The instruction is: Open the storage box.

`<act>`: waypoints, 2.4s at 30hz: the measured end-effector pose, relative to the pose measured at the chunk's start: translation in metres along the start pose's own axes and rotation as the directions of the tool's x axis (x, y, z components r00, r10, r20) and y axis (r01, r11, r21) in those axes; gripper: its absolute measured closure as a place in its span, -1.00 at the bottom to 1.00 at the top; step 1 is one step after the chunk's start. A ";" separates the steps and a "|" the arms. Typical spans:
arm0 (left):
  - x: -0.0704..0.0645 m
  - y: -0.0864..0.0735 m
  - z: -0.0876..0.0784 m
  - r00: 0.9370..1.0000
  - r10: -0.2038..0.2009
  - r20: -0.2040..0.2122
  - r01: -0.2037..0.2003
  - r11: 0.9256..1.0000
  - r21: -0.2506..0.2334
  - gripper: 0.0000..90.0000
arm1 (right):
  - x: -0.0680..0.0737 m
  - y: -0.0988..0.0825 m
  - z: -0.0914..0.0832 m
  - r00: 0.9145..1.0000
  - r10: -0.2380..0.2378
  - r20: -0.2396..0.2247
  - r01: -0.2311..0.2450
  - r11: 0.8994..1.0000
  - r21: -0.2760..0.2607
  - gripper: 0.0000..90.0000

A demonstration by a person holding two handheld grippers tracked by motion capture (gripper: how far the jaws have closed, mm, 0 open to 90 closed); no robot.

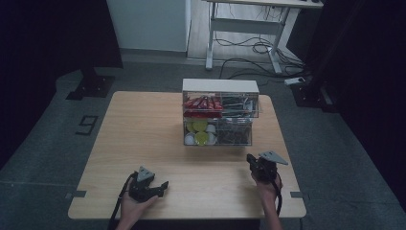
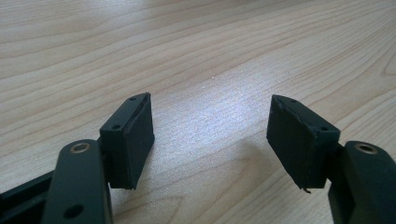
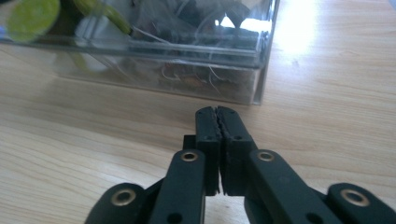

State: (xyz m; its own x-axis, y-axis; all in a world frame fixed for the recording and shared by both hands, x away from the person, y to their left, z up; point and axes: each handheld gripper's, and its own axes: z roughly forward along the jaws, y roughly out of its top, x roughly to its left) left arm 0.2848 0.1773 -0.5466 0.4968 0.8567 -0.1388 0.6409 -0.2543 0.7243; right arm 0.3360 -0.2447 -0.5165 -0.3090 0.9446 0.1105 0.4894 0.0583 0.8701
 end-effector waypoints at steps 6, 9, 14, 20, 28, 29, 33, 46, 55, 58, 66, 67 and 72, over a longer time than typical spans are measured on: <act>0.000 0.000 0.000 1.000 0.005 -0.006 -0.005 1.000 0.002 -0.29 | 0.003 0.003 -0.002 1.000 -0.001 -0.016 0.001 1.000 -0.019 0.99; -0.001 0.001 0.001 1.000 0.007 -0.008 -0.007 1.000 0.004 -0.29 | 0.006 0.004 -0.001 1.000 -0.010 -0.025 0.009 1.000 -0.020 0.99; -0.001 0.002 0.002 1.000 0.001 -0.008 -0.001 1.000 0.002 -0.30 | 0.012 0.009 0.005 0.998 -0.038 -0.046 0.036 0.999 -0.027 0.99; -0.001 0.003 0.003 1.000 0.006 -0.008 -0.006 1.000 0.005 -0.31 | 0.020 0.016 0.012 0.996 -0.073 -0.048 0.072 0.997 -0.028 0.99; 0.000 0.006 0.006 1.000 -0.006 0.000 0.006 1.000 0.001 -0.31 | 0.025 0.019 0.021 0.994 -0.081 -0.067 0.080 0.997 -0.024 0.99; 0.000 0.006 0.006 1.000 -0.003 -0.001 0.003 1.000 0.003 -0.31 | 0.025 0.018 0.022 0.994 -0.083 -0.066 0.082 0.996 -0.018 0.99; 0.000 0.008 0.008 1.000 -0.002 0.002 0.002 1.000 0.001 -0.31 | 0.023 0.016 0.026 0.995 -0.069 -0.070 0.068 0.998 -0.009 0.99; 0.000 0.011 0.012 1.000 0.002 0.002 -0.002 1.000 0.002 -0.31 | 0.015 0.019 0.036 0.996 -0.042 -0.077 0.042 0.999 -0.001 0.99; 0.000 0.011 0.012 1.000 0.001 0.005 -0.001 1.000 0.002 -0.31 | 0.015 0.020 0.036 0.996 -0.030 -0.080 0.030 1.000 0.003 0.99; 0.000 0.011 0.012 1.000 0.000 0.007 0.000 1.000 0.003 -0.31 | 0.015 0.020 0.036 0.996 -0.029 -0.080 0.030 1.000 0.004 0.99; 0.001 0.011 0.012 1.000 -0.002 0.009 0.002 1.000 0.002 -0.31 | 0.011 0.020 0.035 0.996 -0.022 -0.081 0.023 1.000 0.002 0.99; 0.001 0.011 0.012 1.000 -0.002 0.009 0.002 1.000 0.002 -0.31 | 0.011 0.020 0.035 0.997 -0.023 -0.080 0.024 1.000 0.002 0.99; 0.001 0.011 0.012 1.000 -0.003 0.009 0.003 1.000 0.002 -0.31 | 0.011 0.019 0.035 0.996 -0.020 -0.086 0.021 1.000 0.009 0.99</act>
State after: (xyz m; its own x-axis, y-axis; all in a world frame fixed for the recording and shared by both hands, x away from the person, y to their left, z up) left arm 0.2993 0.1699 -0.5466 0.5000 0.8535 -0.1467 0.6433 -0.2526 0.7227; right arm 0.3706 -0.2215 -0.5154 -0.3877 0.9121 0.1336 0.4903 0.0813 0.8678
